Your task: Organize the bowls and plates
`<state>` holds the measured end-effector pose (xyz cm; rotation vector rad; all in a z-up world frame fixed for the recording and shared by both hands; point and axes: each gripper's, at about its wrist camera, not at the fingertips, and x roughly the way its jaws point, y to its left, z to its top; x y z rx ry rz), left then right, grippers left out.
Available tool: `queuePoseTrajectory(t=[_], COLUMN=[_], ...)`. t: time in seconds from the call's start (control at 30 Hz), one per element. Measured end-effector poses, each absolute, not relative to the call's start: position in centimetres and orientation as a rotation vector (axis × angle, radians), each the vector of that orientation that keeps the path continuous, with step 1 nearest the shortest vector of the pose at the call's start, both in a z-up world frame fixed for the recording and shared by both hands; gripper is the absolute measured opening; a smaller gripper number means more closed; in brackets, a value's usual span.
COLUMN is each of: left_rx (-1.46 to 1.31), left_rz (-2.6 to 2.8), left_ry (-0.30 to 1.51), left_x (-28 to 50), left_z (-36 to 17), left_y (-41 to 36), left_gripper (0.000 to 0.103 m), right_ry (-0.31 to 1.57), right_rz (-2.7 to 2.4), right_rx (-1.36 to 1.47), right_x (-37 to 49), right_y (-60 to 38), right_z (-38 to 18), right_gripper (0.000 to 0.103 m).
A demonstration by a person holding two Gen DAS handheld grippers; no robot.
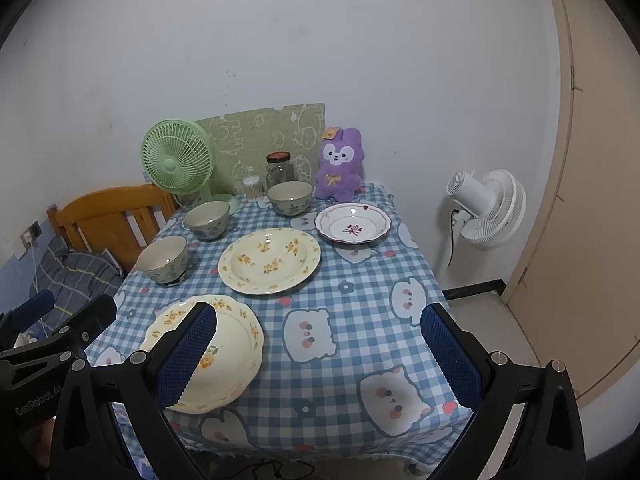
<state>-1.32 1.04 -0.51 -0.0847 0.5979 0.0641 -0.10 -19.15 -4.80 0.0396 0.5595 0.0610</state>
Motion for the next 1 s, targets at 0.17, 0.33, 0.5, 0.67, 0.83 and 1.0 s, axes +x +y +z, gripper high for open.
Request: queuePoseTrajectory(t=[0.17, 0.33, 0.5, 0.67, 0.83, 1.0], left_rx=[-0.087, -0.084, -0.082, -0.08, -0.079, -0.078], left_rz=[0.064, 0.069, 0.071, 0.065, 0.066, 0.066], left_ry=[0.596, 0.597, 0.596, 0.6, 0.6, 0.596], left_x=[-1.38, -1.39, -1.48, -1.47, -1.49, -1.23], left_z=[-0.55, -0.57, -0.67, -0.71, -0.74, -0.53], left_y=[1.06, 0.88, 0.87, 0.9, 0.88, 1.16], left_gripper=[0.103, 0.102, 0.102, 0.101, 0.101, 0.101], right_ry=[0.557, 0.556, 0.554, 0.553, 0.553, 0.553], right_rz=[0.062, 0.064, 0.067, 0.064, 0.066, 0.066], right_rx=[0.04, 0.041, 0.04, 0.041, 0.039, 0.038], right_x=[-0.21, -0.19, -0.2, -0.15, -0.16, -0.11], right_y=[-19.19, -19.19, -19.08, -19.08, -19.06, -18.96], right_z=[-4.95, -5.03, -5.31, -5.3, -5.26, -5.33], right_gripper=[0.103, 0.103, 0.103, 0.103, 0.103, 0.103])
